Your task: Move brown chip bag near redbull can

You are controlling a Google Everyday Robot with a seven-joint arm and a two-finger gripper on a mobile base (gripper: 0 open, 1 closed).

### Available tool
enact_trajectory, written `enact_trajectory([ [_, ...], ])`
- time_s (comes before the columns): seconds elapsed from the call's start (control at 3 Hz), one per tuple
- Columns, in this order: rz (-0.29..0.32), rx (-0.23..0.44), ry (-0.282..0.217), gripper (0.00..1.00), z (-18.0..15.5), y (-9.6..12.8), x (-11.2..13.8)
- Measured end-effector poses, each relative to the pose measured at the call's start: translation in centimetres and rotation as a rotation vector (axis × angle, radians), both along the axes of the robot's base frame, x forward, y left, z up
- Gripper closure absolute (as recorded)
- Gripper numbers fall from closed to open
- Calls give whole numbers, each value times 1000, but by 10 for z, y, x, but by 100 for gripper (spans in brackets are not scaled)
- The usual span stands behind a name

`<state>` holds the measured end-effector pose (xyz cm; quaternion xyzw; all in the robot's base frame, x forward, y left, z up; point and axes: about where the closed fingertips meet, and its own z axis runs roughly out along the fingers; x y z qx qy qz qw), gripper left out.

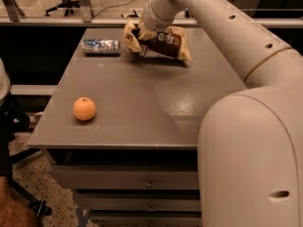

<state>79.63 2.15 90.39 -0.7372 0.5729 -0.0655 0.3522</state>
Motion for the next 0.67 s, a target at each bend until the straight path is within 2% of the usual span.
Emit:
enact_trajectory([
  [0.33,1,-1,18,100,-7,1,2],
  [0.67,5,-2,23,75,-11,4,2],
])
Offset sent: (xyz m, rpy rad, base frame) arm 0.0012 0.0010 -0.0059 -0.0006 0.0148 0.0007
